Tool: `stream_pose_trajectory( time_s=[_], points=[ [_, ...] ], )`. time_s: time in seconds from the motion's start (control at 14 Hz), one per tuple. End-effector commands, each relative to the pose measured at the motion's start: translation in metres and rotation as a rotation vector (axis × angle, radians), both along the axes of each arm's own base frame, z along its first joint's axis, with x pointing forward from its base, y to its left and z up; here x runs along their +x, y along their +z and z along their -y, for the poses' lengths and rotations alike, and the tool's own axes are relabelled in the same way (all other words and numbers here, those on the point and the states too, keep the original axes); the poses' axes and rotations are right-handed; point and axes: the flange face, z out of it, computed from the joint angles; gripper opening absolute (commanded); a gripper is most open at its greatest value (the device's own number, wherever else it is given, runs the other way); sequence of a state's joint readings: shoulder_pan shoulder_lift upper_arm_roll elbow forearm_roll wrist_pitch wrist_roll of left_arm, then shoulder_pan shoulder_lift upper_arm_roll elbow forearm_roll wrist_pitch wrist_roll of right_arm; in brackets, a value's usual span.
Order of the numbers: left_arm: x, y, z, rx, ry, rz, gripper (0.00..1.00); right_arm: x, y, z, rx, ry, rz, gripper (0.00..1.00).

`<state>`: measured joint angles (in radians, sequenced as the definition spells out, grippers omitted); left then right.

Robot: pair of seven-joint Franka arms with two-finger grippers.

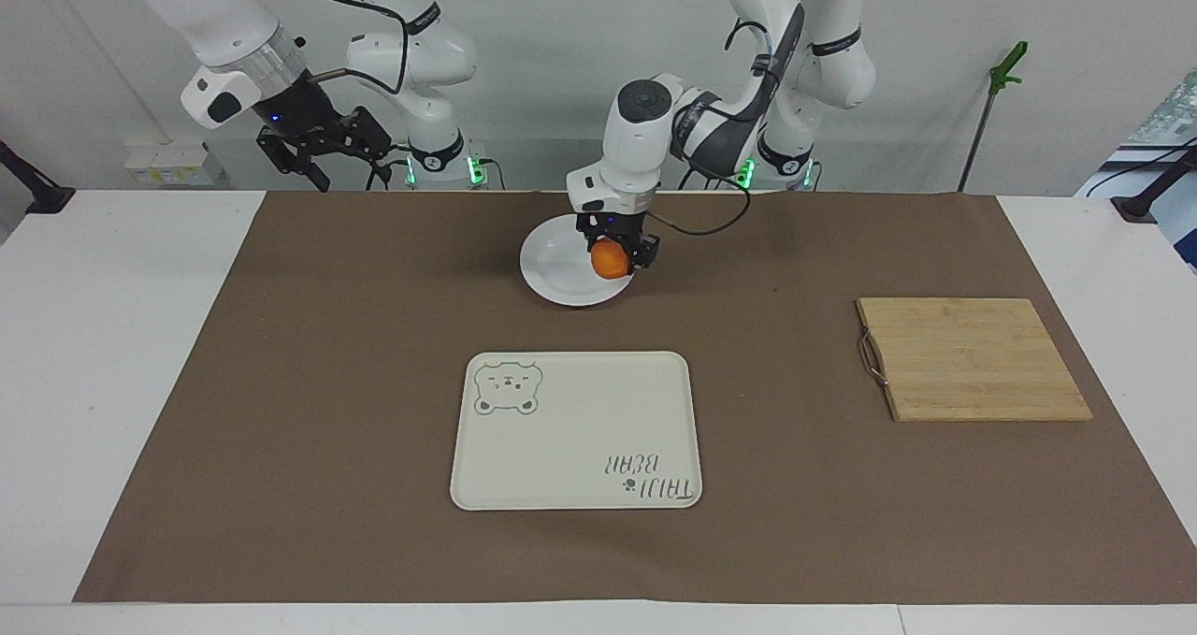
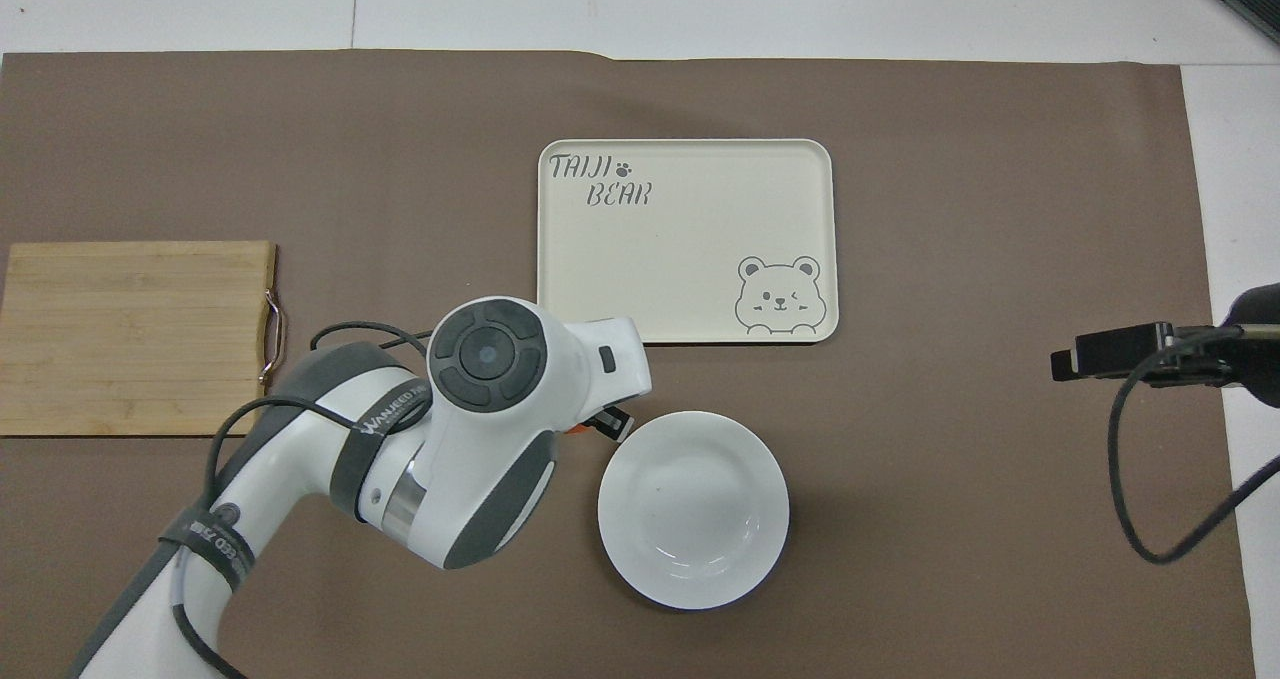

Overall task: Place orange and plate with both arms
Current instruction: 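Carry the orange with the left gripper and lower it onto the plate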

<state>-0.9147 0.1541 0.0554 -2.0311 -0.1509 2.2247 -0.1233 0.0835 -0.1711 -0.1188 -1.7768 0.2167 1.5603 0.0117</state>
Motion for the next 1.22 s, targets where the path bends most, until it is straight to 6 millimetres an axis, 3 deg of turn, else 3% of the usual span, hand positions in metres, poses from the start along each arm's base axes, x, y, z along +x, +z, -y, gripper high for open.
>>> stream_pose_trajectory(
  time_s=[0.0,0.07,0.22,0.29,0.43,0.65,0.86,1.15],
  points=[
    [-0.020,-0.023,0.015,-0.027,0.014,-0.019,0.11,-0.006,-0.002,0.012,0.042,0.005,0.026,1.00],
    [-0.025,-0.028,0.020,-0.027,0.033,-0.025,0.29,-0.006,-0.001,0.012,0.056,0.017,0.031,1.00],
    [-0.025,-0.028,0.020,-0.027,0.064,-0.030,0.80,-0.006,-0.003,0.013,0.056,0.033,0.026,1.00],
    [-0.025,-0.027,0.020,-0.025,0.064,-0.033,1.00,-0.004,-0.001,0.013,0.051,0.045,0.026,1.00],
    [-0.025,-0.028,0.020,-0.022,0.062,-0.036,1.00,0.003,0.005,0.012,0.001,0.054,0.040,1.00],
    [-0.021,-0.023,0.016,-0.010,0.072,-0.052,1.00,0.001,-0.005,0.007,-0.070,0.079,0.024,1.00],
    [-0.011,-0.001,0.007,-0.028,0.090,-0.044,1.00,0.003,-0.047,-0.002,0.030,0.056,-0.009,1.00],
    [0.039,0.048,-0.042,-0.011,0.163,-0.029,1.00,0.006,-0.096,-0.012,0.143,0.051,0.011,1.00]
  ],
)
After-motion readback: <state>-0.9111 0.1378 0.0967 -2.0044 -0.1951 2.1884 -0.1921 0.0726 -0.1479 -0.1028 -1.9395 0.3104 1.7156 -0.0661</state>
